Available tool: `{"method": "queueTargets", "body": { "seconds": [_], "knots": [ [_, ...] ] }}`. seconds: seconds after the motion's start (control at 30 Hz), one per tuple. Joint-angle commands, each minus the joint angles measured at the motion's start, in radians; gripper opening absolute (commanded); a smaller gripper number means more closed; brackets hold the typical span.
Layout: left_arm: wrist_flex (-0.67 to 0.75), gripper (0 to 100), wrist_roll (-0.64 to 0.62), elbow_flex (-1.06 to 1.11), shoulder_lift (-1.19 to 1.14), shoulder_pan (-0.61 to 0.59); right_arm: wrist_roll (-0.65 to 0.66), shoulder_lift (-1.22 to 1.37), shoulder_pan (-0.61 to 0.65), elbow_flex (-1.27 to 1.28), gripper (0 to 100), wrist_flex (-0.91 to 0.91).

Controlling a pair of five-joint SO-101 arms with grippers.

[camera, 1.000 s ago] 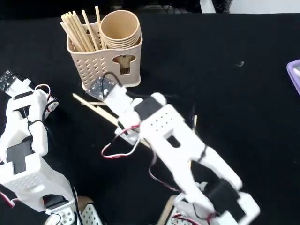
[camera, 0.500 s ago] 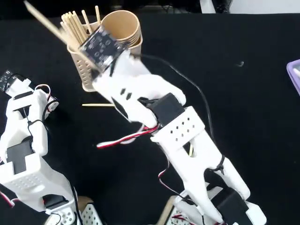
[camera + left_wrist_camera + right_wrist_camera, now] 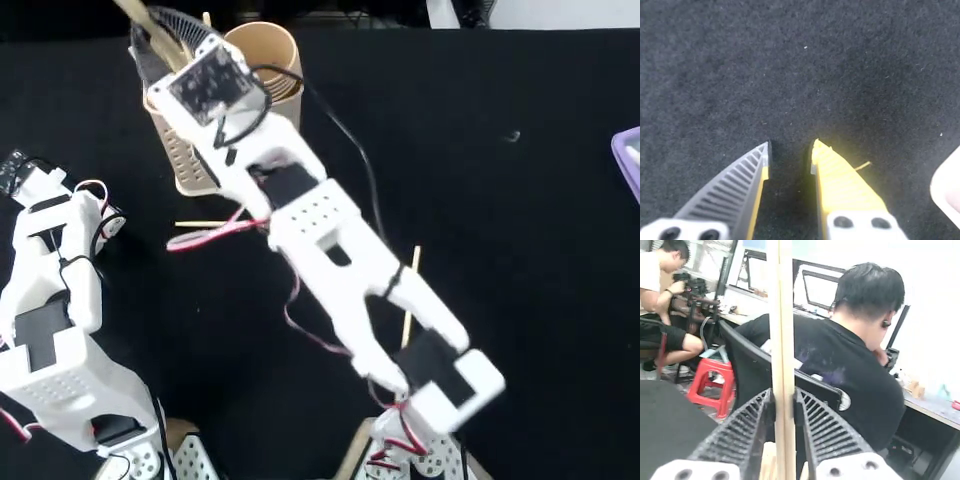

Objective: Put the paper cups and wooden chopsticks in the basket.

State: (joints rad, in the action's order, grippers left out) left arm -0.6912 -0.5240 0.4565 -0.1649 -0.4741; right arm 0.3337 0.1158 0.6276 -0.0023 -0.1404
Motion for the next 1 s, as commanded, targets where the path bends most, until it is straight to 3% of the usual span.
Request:
{"method": "queueTargets", "body": {
  "seconds": [0.0,0.17,0.3,0.47,0.73,0.97],
  "knots": [
    [0.012,15,-0.009,-0.01,0.0,0.025,-0.058,0.039,-0.025,-0.159,1.1,0.094],
    [0.014,15,-0.009,-0.01,0.0,0.025,-0.109,0.081,-0.025,-0.234,2.5,0.186],
    [0.014,15,-0.009,-0.01,0.0,0.025,-0.114,0.082,-0.021,-0.231,11.3,0.221],
    [0.014,15,-0.009,-0.01,0.0,0.025,-0.106,0.036,-0.025,-0.228,9.8,0.304],
    [0.014,15,-0.009,-0.01,0.0,0.025,-0.104,-0.248,-0.077,-0.137,8.3,0.775],
    [0.014,15,-0.009,-0.01,0.0,0.025,-0.103,-0.483,-0.18,0.156,8.6,1.178]
  ]
}}
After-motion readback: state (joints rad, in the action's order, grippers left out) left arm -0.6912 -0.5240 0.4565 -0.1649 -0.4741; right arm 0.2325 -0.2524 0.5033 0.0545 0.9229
